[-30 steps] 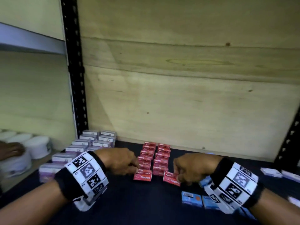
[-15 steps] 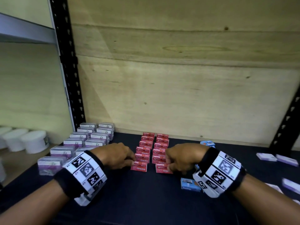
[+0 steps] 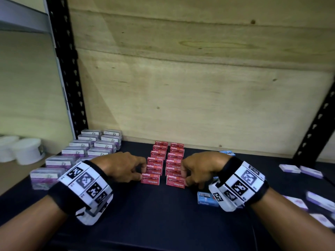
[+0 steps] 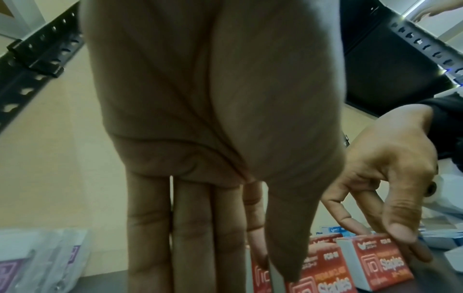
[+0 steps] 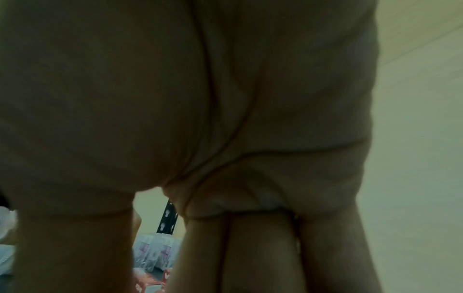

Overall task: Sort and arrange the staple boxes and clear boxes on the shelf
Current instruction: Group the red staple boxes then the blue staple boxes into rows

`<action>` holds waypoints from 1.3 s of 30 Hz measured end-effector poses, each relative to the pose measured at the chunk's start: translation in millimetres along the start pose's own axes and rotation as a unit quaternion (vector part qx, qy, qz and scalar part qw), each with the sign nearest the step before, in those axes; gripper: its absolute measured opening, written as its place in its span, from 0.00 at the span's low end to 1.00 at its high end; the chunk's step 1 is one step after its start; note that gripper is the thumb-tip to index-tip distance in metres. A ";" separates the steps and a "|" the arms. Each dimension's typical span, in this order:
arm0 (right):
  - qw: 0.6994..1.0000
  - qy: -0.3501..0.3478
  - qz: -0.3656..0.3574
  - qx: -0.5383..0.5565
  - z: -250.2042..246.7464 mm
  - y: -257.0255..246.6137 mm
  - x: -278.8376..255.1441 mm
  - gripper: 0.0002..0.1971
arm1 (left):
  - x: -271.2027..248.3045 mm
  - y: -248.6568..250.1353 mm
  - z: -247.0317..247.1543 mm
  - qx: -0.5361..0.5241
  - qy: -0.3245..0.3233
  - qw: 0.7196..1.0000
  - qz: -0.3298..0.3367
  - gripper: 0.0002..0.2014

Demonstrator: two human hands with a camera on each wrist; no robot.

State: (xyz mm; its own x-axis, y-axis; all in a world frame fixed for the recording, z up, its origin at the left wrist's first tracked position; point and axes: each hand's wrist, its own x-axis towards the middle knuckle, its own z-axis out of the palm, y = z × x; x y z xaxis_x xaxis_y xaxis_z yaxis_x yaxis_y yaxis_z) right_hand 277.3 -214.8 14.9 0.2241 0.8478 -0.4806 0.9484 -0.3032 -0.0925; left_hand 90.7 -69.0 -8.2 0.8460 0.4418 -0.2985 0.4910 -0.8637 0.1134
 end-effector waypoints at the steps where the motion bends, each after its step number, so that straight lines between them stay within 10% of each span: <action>1: 1.000 -0.001 -0.001 0.003 0.5 1.7 0.6 0.09 | 0.2 0.6 -0.3 0.002 0.001 1.000 0.001 0.06; 26: 0.983 0.006 -0.035 0.180 -10.9 67.8 -25.7 0.14 | -0.1 24.1 -33.8 0.002 -0.012 0.997 -0.078 0.18; 39: 0.990 0.098 0.082 0.054 -42.0 190.8 1.4 0.18 | 113.1 127.4 -76.5 0.075 -0.011 0.995 0.063 0.16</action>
State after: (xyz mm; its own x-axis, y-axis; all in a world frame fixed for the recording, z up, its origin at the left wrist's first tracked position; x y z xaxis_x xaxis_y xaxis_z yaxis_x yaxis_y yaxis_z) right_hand 468.0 -253.1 33.2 0.4222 0.8482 -0.3197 0.8686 -0.4795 -0.1251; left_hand 264.8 -110.6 45.0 0.8930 0.3243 -0.3120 0.3440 -0.9389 0.0086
